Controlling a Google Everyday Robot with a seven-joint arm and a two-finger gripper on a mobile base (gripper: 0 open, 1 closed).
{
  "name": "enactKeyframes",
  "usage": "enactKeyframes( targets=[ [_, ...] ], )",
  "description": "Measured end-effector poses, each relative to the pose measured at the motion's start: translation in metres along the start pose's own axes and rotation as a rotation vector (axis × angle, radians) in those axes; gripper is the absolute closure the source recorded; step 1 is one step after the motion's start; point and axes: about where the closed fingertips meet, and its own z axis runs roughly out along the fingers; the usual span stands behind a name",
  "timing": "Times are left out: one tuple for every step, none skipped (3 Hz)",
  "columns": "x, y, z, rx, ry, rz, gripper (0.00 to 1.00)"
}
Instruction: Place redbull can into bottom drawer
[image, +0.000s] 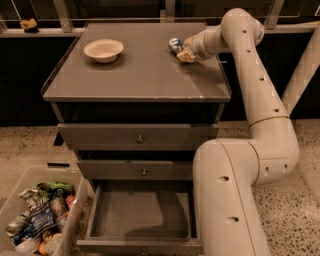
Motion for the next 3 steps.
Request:
enactKeyframes(
  targets=[
    [0.010, 0.001, -0.010, -0.015, -0.009, 0.006, 1.00],
    [0.021, -0.005, -0.049, -0.022, -0.021, 0.020, 1.00],
    [0.011, -0.028, -0.118, 0.066, -0.055, 0.000, 1.00]
  ],
)
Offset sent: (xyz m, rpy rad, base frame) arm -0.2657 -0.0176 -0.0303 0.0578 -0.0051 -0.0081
